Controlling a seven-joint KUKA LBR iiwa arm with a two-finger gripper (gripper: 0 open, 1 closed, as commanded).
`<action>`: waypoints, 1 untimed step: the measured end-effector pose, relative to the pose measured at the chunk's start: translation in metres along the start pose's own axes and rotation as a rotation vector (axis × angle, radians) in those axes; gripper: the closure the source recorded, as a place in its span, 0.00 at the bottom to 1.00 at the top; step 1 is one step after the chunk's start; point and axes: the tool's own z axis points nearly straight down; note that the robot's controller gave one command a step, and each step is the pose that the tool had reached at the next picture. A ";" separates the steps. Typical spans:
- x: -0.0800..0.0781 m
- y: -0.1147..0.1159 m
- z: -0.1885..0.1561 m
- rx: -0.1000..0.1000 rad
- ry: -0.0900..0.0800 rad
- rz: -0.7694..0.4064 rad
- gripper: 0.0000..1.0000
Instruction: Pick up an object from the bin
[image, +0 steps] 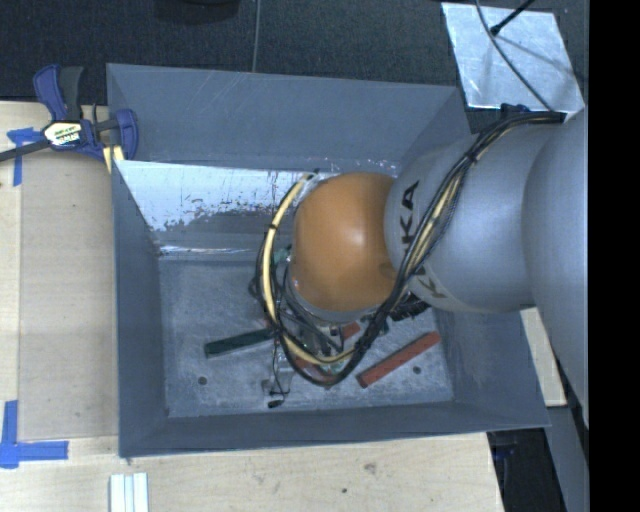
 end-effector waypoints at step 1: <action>-0.049 0.037 0.078 -0.001 -0.003 -0.125 0.00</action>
Offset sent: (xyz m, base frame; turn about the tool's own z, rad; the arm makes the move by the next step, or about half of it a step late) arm 0.0477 0.0369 -0.0751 -0.1233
